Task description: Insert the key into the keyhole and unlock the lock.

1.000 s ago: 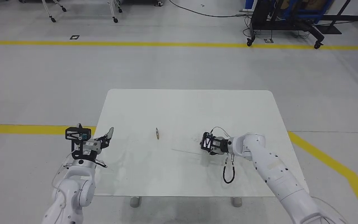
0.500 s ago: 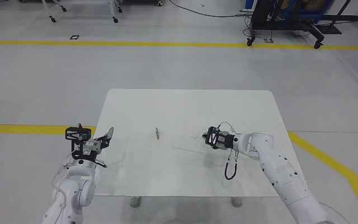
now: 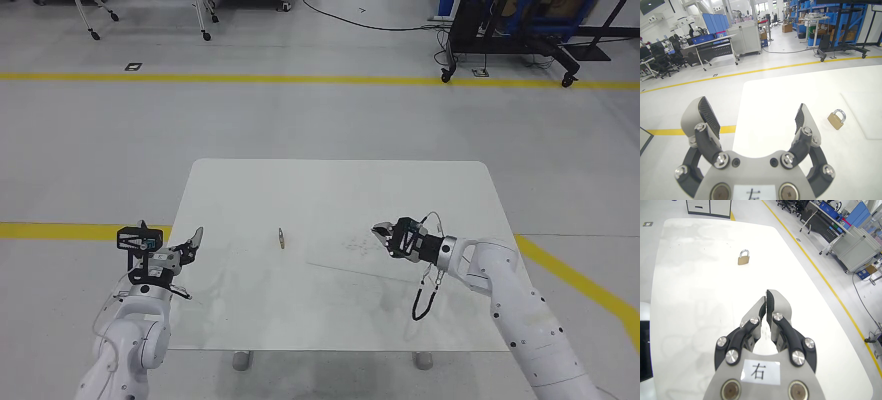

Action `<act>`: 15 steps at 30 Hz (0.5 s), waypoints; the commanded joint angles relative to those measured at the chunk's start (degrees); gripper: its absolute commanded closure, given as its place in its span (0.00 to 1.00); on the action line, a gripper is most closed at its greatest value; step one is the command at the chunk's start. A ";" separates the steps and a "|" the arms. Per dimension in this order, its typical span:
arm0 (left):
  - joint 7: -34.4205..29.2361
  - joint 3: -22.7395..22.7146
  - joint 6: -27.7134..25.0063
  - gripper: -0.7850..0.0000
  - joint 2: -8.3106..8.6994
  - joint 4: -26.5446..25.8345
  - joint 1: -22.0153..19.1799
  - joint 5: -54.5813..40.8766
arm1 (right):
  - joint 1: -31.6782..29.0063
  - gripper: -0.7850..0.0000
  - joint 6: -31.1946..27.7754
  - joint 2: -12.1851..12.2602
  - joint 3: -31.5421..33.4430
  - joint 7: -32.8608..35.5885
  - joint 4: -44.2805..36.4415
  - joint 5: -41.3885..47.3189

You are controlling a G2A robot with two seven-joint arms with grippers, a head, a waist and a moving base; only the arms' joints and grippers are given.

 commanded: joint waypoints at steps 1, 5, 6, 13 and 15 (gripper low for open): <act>0.00 0.00 0.00 0.00 0.00 0.00 0.00 0.00 | 0.00 1.00 0.00 0.00 0.00 0.00 0.00 0.00; 0.00 0.00 0.00 0.00 0.00 0.00 0.00 0.00 | 0.00 1.00 0.00 0.00 0.00 0.00 0.00 0.00; 0.00 0.00 0.00 0.00 0.00 0.00 0.00 0.00 | 0.00 1.00 0.00 0.00 0.00 0.00 0.00 0.00; 0.00 0.00 0.00 0.00 0.00 0.00 0.00 0.00 | -0.88 1.00 -0.43 -1.36 -2.25 -9.29 6.04 20.35; 0.00 0.00 0.00 0.00 0.00 0.00 0.00 0.00 | -0.20 1.00 -2.89 -1.78 -3.48 -8.77 8.64 28.27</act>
